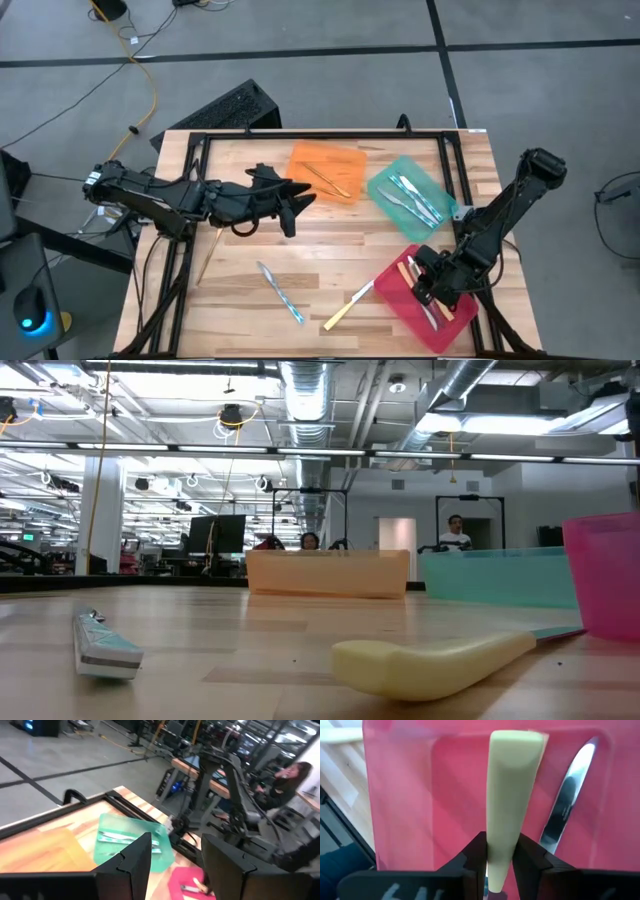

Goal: Sort silverware by color (type)
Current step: Put the top yellow knife into the red bin, then put the gold knife into the orange bin

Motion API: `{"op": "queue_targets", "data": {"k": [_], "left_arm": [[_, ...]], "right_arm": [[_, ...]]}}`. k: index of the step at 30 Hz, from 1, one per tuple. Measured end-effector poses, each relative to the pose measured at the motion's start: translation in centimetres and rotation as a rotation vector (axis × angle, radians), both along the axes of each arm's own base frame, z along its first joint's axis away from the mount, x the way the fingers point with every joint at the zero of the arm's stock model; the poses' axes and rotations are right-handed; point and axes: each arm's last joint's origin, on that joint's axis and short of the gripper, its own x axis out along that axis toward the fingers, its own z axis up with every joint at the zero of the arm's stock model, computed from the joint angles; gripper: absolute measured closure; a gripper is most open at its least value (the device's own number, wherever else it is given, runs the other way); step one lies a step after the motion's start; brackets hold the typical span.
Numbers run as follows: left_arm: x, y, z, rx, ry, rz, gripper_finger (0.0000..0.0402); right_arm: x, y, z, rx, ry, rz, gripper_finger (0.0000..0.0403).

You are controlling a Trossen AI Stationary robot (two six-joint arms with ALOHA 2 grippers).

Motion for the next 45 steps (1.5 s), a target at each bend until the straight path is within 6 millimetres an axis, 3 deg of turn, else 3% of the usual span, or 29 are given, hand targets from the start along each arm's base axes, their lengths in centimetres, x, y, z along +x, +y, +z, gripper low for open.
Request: {"op": "queue_targets", "data": {"k": [12,22,26,39,45], "left_arm": [[-0.1,-0.6,0.0,-0.046,-0.011,-0.045,0.0246],[-0.3,-1.2,-0.1,-0.005,0.019,-0.086,0.0246],[-0.3,-1.2,-0.5,0.005,0.06,-0.09,0.0246],[-3.0,-0.2,-5.0,-0.068,0.476,0.132,0.0246],[-3.9,0.0,-9.6,-0.182,0.596,0.215,0.0246]], "right_arm": [[0.5,-0.4,0.0,-0.007,-0.012,-0.001,0.0301],[0.6,-0.2,0.1,0.01,-0.011,0.023,0.0216],[0.5,-0.2,0.1,0.024,0.001,0.03,0.02],[0.8,0.2,0.3,0.057,-0.032,0.058,0.0209],[0.8,0.2,0.3,0.059,-0.038,0.065,0.0209]]}}
